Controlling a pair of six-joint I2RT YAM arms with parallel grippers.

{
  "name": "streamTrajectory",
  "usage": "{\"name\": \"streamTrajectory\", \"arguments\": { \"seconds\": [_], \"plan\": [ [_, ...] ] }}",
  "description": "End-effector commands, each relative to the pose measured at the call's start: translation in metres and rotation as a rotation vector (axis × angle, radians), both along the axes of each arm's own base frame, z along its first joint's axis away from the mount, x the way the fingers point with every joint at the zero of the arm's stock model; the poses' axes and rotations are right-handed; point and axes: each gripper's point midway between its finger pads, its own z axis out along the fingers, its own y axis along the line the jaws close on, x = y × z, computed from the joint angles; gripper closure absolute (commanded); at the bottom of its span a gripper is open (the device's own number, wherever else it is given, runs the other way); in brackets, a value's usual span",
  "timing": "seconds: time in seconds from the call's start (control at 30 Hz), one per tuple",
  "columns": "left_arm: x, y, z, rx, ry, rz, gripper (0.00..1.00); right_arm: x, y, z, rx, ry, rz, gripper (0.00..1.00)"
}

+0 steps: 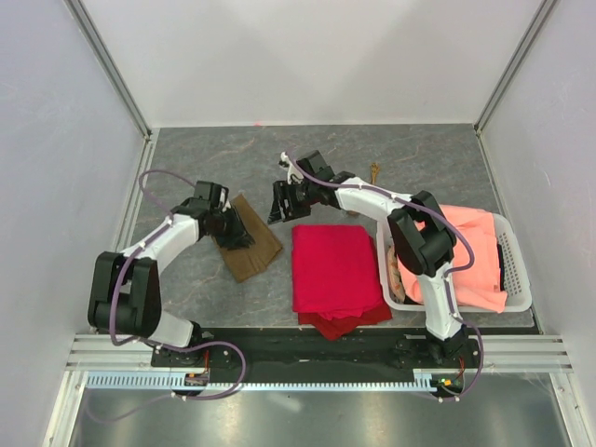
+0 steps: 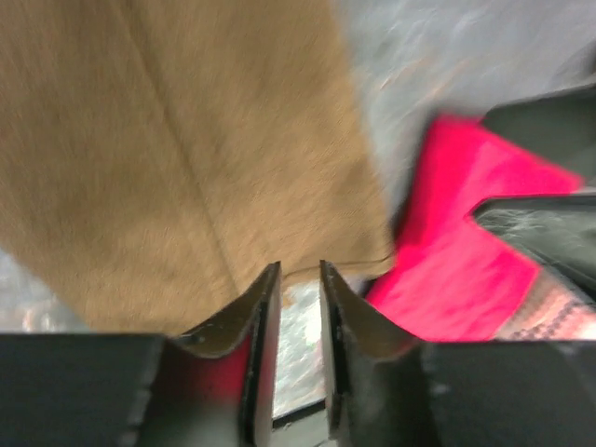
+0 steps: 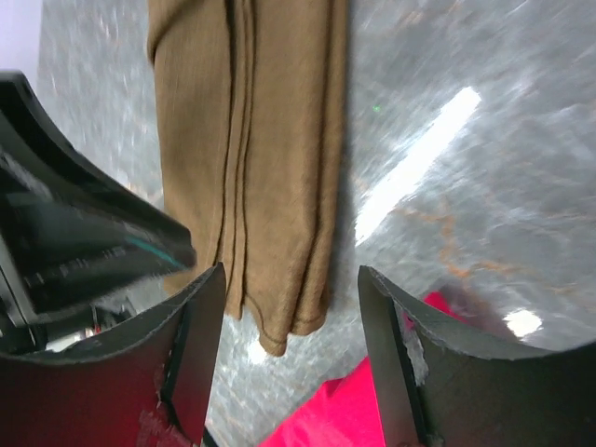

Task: Fold the napkin into a case and place the utensils inside
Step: Smooth out the 2/3-rectangle-folded napkin at the center of the board.

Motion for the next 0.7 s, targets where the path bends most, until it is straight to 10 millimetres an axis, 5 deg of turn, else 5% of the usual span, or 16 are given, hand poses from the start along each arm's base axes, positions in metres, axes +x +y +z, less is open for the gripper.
{"name": "streamTrajectory", "arguments": {
  "seconds": [0.0, 0.13, 0.27, 0.37, 0.5, 0.67],
  "plan": [
    [-0.024, -0.005, 0.003, 0.093, -0.057, -0.034, 0.65, -0.02, 0.007, -0.011, -0.009, 0.026, 0.087, 0.35],
    [-0.052, -0.005, 0.002, 0.185, -0.09, -0.024, 0.57, -0.031, 0.006, -0.017, -0.006, 0.058, 0.071, 0.42],
    [-0.073, 0.0, 0.006, 0.146, -0.118, 0.054, 0.57, -0.038, 0.009, 0.001, 0.025, 0.002, 0.057, 0.47],
    [-0.074, -0.001, 0.007, 0.135, -0.136, 0.049, 0.49, -0.041, 0.01, 0.003, 0.028, 0.02, 0.052, 0.48],
    [-0.08, 0.001, -0.003, 0.185, -0.093, 0.007, 0.51, -0.044, 0.008, 0.013, 0.036, 0.033, 0.023, 0.64],
    [-0.077, 0.001, 0.014, 0.126, -0.14, 0.087, 0.58, -0.066, 0.007, 0.031, 0.016, -0.013, 0.017, 0.54]
  ]
}}
